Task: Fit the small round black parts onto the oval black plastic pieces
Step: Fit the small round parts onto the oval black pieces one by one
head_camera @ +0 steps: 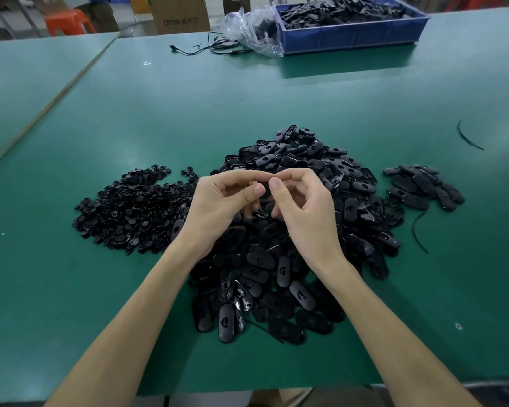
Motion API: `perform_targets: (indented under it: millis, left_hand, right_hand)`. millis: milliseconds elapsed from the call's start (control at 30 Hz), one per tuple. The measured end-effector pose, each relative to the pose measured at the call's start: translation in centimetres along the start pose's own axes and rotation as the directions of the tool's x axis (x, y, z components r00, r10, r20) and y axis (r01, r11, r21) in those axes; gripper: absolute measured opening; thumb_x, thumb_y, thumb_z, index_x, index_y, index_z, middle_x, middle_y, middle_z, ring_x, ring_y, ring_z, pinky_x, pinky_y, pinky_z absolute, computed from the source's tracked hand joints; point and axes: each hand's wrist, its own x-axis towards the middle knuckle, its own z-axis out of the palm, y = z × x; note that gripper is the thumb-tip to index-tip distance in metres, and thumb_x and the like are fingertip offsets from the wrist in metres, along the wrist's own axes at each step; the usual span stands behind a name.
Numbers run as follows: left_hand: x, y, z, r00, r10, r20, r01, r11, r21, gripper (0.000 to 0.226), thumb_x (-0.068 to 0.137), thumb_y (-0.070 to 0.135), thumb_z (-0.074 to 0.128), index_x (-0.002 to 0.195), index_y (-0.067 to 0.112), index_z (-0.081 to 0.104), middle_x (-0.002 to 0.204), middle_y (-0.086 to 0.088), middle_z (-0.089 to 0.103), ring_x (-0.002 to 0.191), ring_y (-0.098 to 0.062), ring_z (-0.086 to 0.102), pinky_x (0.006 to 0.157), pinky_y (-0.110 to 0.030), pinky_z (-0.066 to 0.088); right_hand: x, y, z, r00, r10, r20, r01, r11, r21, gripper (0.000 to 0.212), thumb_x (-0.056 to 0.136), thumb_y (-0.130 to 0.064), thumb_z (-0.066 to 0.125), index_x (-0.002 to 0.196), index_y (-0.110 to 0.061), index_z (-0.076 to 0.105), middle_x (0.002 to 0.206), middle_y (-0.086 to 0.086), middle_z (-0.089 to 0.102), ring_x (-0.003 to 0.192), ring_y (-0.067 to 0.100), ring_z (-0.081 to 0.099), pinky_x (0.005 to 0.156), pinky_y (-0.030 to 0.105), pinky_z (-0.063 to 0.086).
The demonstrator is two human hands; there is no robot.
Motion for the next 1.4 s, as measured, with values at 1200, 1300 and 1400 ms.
perform_targets:
  millis: [1200, 1300, 1400]
  left_hand:
    - [0.0, 0.6, -1.3, 0.976, -0.158, 0.147, 0.174, 0.979, -0.104, 0.026, 0.093, 0.005, 0.071, 0.119, 0.004, 0.076, 0.103, -0.023, 0.077, 0.088, -0.026, 0.074, 0.084, -0.03, 0.06]
    - [0.0, 0.6, -1.4, 0.977, -0.158, 0.146, 0.173, 0.98, -0.097, 0.026, 0.093, 0.006, 0.073, 0.118, 0.005, 0.076, 0.103, -0.023, 0.077, 0.089, -0.026, 0.074, 0.084, -0.03, 0.06]
    - [-0.1, 0.7, -1.3, 0.977, -0.156, 0.144, 0.171, 0.98, -0.098, 0.023, 0.093, 0.005, 0.073, 0.114, 0.007, 0.078, 0.102, -0.021, 0.077, 0.089, -0.026, 0.076, 0.083, -0.03, 0.061]
  right_hand:
    - [0.2, 0.1, -0.4, 1.0, -0.026, 0.008, 0.024, 0.992, 0.122, 0.004, 0.097, -0.02, 0.072, 0.094, -0.023, 0.072, 0.082, -0.002, 0.075, 0.068, 0.01, 0.069, 0.059, 0.022, 0.053]
    - [0.2, 0.1, -0.4, 1.0, -0.024, 0.009, 0.023, 0.992, 0.122, 0.004, 0.097, -0.019, 0.072, 0.095, -0.022, 0.072, 0.082, -0.002, 0.075, 0.067, 0.01, 0.069, 0.059, 0.021, 0.052]
    - [0.1, 0.0, -0.4, 0.999, -0.03, 0.014, 0.028, 0.992, 0.124, 0.004, 0.097, -0.016, 0.072, 0.095, -0.019, 0.073, 0.08, -0.002, 0.075, 0.066, 0.01, 0.069, 0.06, 0.02, 0.052]
